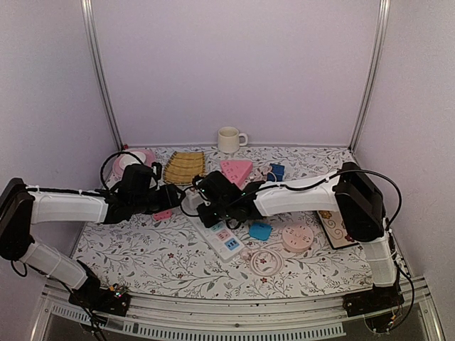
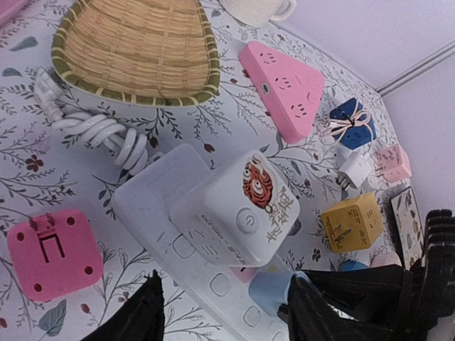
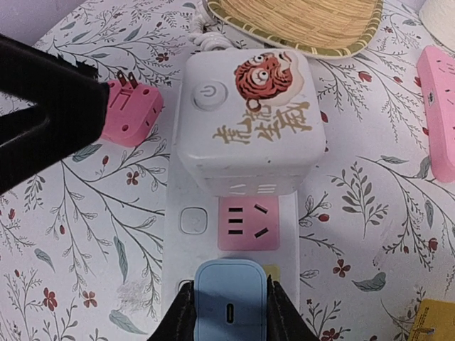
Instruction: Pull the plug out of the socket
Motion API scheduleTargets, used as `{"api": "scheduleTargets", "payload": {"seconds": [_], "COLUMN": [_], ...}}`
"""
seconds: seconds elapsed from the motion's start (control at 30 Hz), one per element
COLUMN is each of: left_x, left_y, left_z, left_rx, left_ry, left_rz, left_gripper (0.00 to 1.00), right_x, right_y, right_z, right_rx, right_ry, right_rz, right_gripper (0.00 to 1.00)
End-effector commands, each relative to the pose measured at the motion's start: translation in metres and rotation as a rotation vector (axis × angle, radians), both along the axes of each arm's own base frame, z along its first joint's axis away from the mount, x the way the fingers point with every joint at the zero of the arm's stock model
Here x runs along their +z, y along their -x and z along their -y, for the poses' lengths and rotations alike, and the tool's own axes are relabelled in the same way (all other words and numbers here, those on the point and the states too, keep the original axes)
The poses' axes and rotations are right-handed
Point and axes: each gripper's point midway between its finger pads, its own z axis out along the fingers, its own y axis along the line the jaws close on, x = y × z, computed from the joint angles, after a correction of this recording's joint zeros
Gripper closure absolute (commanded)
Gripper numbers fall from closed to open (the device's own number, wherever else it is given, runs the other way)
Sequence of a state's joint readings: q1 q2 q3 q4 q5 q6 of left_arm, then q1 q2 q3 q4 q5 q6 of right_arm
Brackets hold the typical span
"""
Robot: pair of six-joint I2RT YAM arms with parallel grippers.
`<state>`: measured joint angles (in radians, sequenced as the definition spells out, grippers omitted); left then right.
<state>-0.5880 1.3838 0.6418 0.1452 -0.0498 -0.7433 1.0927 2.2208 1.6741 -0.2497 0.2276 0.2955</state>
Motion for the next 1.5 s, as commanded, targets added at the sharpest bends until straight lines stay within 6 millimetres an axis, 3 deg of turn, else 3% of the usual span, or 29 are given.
{"api": "scheduleTargets", "payload": {"seconds": [0.0,0.1,0.3,0.4,0.53,0.73,0.83,1.1,1.47], "left_x": [0.004,0.009,0.019,0.022,0.022,0.000,-0.018,-0.061,-0.083], "left_y": [0.007,0.012,0.025,0.030,0.037,0.039,0.036,0.035,0.042], "left_z": [0.014,0.021,0.038,0.048,0.065,0.078,0.072,0.034,0.036], "left_rx": [-0.067,-0.095,-0.172,-0.212,-0.271,-0.297,-0.250,-0.065,-0.080], "left_ry": [0.081,0.106,0.199,0.238,0.281,0.273,0.229,0.062,0.032], "left_rz": [0.007,0.017,0.028,0.026,0.018,-0.039,-0.087,-0.204,-0.254], "left_gripper": [0.47,0.57,0.90,1.00,1.00,1.00,1.00,1.00,1.00], "right_x": [0.008,0.005,0.001,0.002,0.002,0.012,0.020,0.046,0.069], "right_y": [0.031,0.044,0.068,0.074,0.075,0.069,0.067,0.062,0.056], "right_z": [0.007,0.011,0.017,0.020,0.022,0.020,0.018,0.006,0.001], "right_rx": [0.018,0.018,0.019,0.011,0.003,0.001,0.005,0.030,0.067], "right_ry": [0.015,0.021,0.023,0.025,0.028,0.025,0.019,-0.013,-0.010], "right_rz": [-0.022,-0.030,-0.051,-0.045,-0.039,0.000,0.020,0.067,0.138], "right_gripper": [0.88,0.89,0.89,0.89,0.89,0.89,0.89,0.89,0.89]}}
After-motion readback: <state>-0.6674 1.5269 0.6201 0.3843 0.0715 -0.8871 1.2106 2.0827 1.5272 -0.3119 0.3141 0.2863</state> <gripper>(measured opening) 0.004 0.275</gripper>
